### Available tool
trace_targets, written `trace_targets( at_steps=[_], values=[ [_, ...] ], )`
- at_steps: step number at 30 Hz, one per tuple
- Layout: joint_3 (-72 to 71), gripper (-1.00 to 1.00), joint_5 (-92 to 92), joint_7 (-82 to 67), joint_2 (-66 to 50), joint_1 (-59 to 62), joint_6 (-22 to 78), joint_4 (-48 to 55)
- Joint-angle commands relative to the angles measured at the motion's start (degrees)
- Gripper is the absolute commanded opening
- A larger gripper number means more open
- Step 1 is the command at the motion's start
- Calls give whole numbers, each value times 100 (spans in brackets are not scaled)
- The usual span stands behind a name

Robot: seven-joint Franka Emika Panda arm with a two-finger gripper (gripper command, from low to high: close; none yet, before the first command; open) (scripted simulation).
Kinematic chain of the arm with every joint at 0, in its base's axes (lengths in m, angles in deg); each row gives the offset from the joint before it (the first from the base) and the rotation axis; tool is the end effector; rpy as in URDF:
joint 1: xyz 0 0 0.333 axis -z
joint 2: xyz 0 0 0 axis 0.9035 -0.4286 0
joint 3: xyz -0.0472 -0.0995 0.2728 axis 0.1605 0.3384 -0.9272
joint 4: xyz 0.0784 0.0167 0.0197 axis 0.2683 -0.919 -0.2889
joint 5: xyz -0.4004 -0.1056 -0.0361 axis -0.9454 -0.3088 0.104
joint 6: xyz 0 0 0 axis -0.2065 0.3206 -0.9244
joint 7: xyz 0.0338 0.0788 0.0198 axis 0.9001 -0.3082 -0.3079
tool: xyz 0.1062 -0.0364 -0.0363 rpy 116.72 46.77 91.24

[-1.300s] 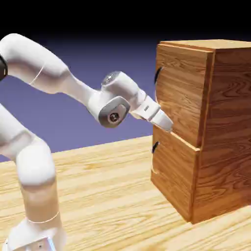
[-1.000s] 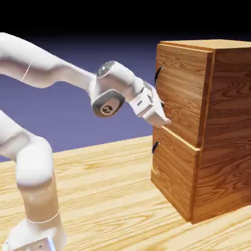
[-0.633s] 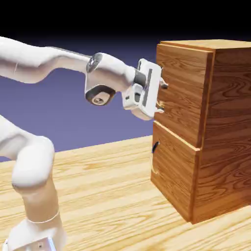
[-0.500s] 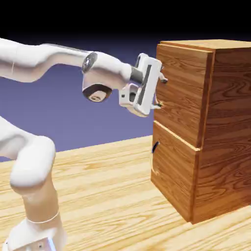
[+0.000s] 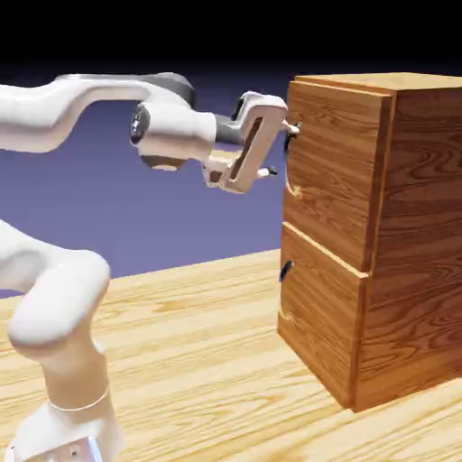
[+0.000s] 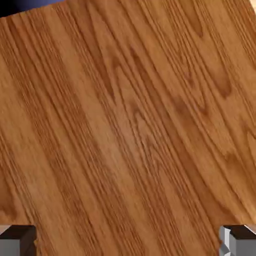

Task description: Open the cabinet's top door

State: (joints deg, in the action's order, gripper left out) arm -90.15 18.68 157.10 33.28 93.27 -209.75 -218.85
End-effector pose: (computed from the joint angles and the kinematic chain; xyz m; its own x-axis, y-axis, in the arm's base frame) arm 0.3783 0.0329 0.5522 -0.2124 -0.2242 -0.9511 -0.0243 0.9742 -0.2242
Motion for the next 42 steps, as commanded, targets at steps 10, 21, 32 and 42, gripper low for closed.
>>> trace_targets(
  at_steps=[10, 21, 32, 42],
  values=[
    [-952, 0, 2493, 1223, 542, 704, 55, 276],
    [-1998, 0, 5234, 2568, 1139, 1478, 115, 579],
    [-2204, -100, 5378, 2566, 852, 2127, 810, 835],
    [-289, -100, 3720, 2666, 1067, 198, 2518, -966]
  ],
)
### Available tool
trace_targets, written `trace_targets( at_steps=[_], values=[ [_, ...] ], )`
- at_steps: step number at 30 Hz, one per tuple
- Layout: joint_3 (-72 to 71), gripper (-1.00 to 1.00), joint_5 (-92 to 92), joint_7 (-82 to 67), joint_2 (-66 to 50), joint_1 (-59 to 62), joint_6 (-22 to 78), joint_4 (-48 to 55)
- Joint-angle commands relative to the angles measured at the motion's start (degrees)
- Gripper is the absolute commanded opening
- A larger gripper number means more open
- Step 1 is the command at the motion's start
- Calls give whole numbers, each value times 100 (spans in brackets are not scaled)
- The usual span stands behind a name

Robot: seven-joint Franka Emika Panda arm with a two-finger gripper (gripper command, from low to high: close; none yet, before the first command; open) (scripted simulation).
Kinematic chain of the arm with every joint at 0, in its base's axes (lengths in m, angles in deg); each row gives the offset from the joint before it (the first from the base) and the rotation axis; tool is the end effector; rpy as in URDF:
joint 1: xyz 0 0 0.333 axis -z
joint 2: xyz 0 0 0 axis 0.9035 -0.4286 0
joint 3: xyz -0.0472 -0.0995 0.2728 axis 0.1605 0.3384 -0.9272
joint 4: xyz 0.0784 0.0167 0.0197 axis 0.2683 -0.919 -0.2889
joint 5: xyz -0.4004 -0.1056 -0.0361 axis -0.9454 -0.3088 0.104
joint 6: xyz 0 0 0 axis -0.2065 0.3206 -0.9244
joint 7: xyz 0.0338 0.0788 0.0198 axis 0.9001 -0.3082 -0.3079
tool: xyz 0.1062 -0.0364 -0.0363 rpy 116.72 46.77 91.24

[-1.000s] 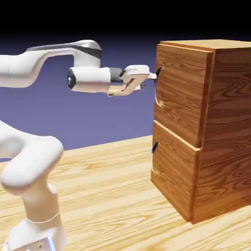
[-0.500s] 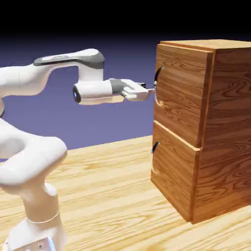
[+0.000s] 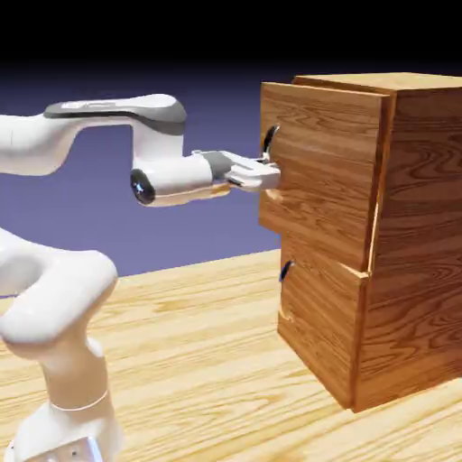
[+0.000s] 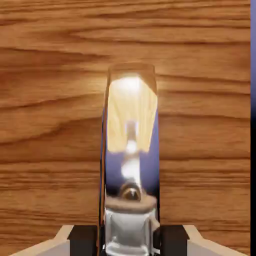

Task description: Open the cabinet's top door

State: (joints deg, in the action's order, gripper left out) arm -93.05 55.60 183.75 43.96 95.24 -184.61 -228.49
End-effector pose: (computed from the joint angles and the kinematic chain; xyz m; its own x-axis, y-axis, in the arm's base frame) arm 0.3654 0.0548 0.4922 -0.1959 0.6761 -0.7103 -0.1942 0.6833 0.7039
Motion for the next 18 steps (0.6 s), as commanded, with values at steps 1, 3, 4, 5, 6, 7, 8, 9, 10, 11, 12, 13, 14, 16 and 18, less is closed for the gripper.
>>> trace_targets(
  at_steps=[1, 3, 4, 5, 6, 7, 8, 9, 10, 11, 12, 13, 14, 16, 18],
  values=[
    [209, -100, -183, 32, 52, -135, 169, -145],
    [624, -100, -618, 97, 166, -363, 495, -407],
    [832, -100, -841, 130, 225, -456, 657, -525],
    [1040, -100, -1067, 162, 283, -535, 820, -635],
    [1247, -100, -1296, 194, 340, -601, 984, -736],
    [1455, -100, -1526, 223, 395, -653, 1149, -828],
    [1663, -100, -1757, 250, 445, -693, 1314, -912],
    [1870, -100, -1989, 274, 490, -721, 1480, -986],
    [2078, -100, -2221, 295, 530, -738, 1648, -1053],
    [2286, -100, -2453, 311, 562, -745, 1817, -1110],
    [2493, -100, -2684, 324, 587, -743, 1987, -1159],
    [2701, -100, -2914, 332, 603, -734, 2158, -1199],
    [2909, -100, -3144, 336, 609, -717, 2330, -1231],
    [3324, -100, -3600, 329, 592, -670, 2678, -1269],
    [3739, -100, -4053, 303, 530, -609, 3033, -1272]
  ],
)
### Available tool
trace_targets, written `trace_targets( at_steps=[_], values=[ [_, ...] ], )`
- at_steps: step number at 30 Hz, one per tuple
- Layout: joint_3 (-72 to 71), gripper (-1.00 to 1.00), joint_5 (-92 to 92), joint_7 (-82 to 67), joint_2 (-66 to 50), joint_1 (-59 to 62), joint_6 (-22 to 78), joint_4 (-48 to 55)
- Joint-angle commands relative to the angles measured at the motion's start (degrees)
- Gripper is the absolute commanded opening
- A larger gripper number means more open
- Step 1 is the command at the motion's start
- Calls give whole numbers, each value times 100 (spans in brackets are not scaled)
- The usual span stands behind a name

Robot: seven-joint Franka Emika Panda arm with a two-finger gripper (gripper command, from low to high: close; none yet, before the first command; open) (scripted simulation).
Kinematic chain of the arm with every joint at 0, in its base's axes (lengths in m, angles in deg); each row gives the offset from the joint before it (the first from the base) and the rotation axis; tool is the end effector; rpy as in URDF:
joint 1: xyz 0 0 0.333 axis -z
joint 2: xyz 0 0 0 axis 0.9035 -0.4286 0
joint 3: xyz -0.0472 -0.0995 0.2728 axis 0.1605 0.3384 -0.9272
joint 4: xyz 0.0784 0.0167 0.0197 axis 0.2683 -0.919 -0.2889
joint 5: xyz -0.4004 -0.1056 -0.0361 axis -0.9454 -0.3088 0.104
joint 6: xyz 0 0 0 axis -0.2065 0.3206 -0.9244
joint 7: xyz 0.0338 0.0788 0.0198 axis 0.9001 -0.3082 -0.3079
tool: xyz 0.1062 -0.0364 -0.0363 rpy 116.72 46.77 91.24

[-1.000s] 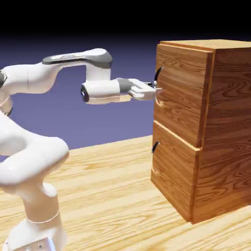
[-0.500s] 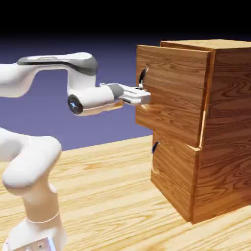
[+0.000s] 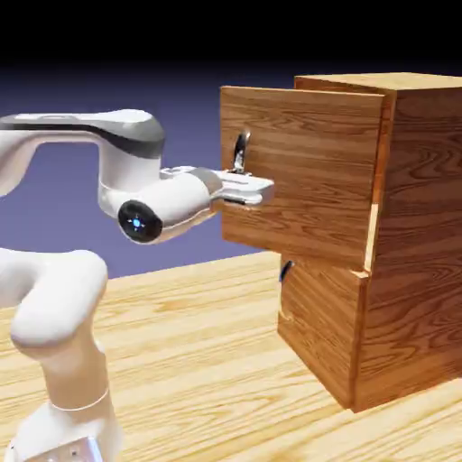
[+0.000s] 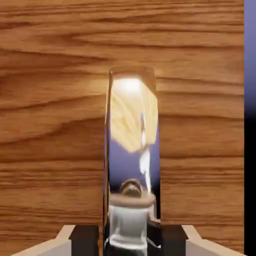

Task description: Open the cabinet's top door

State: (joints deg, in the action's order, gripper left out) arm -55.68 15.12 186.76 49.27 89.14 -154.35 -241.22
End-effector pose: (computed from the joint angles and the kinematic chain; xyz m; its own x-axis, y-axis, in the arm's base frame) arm 0.3027 -0.0412 0.4928 -0.4486 0.5466 -0.7071 -0.4488 0.5464 0.7071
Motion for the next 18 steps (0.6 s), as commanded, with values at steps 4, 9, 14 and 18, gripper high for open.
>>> trace_targets(
  at_steps=[4, 9, 14, 18],
  values=[
    [832, -100, -905, -110, -268, 122, 739, 102],
    [1871, -100, -2023, -357, -896, 173, 1720, 463],
    [2903, -100, -3088, -706, -1842, -32, 2813, 1145],
    [3633, -100, -3755, -1009, -2672, -387, 3690, 1850]
  ],
)
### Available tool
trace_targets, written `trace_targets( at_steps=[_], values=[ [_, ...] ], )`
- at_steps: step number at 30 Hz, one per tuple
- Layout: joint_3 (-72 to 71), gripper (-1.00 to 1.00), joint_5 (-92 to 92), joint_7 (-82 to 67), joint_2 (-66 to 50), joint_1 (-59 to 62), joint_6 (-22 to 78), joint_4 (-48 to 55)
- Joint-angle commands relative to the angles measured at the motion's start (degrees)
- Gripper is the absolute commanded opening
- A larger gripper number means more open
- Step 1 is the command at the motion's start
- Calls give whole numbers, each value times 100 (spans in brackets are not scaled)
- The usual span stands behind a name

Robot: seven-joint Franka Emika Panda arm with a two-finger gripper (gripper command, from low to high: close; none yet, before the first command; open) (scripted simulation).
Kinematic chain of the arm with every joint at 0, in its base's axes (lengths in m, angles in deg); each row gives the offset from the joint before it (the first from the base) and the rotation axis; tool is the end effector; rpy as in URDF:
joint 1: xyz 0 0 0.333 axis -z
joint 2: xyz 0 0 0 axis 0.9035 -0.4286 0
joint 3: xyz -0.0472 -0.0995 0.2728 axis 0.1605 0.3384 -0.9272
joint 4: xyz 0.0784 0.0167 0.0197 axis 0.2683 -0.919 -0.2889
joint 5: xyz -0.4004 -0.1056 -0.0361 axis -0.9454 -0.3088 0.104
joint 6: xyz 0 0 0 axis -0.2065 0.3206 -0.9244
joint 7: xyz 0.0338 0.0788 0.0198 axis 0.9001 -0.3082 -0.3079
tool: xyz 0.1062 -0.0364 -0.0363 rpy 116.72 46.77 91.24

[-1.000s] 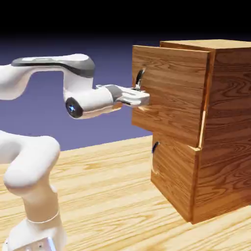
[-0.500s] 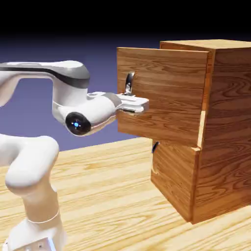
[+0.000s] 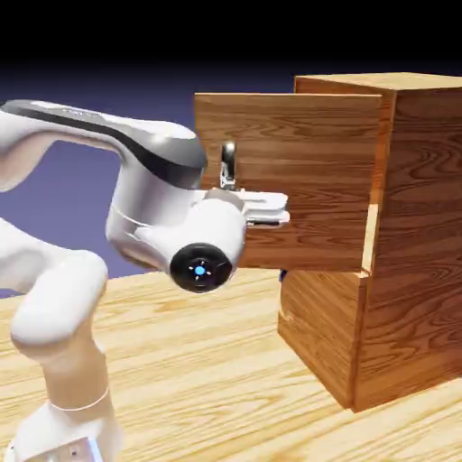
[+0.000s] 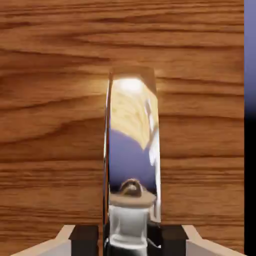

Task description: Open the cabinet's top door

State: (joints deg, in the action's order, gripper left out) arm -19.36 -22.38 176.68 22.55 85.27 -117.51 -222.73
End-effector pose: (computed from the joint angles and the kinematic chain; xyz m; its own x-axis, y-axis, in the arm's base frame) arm 0.2757 -0.1699 0.4800 -0.6472 0.2853 -0.7069 -0.6470 0.2849 0.7073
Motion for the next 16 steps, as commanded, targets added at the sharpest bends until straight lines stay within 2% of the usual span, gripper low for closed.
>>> trace_targets(
  at_steps=[1, 14, 15, 16],
  values=[
    [170, -100, -142, -78, -208, -107, 224, 190],
    [1946, -100, -1089, -1280, -2809, -1480, 2922, 2604],
    [1946, 100, -1089, -1280, -2809, -1480, 2922, 2604],
    [1946, 100, -1089, -1280, -2809, -1480, 2922, 2604]
  ],
)
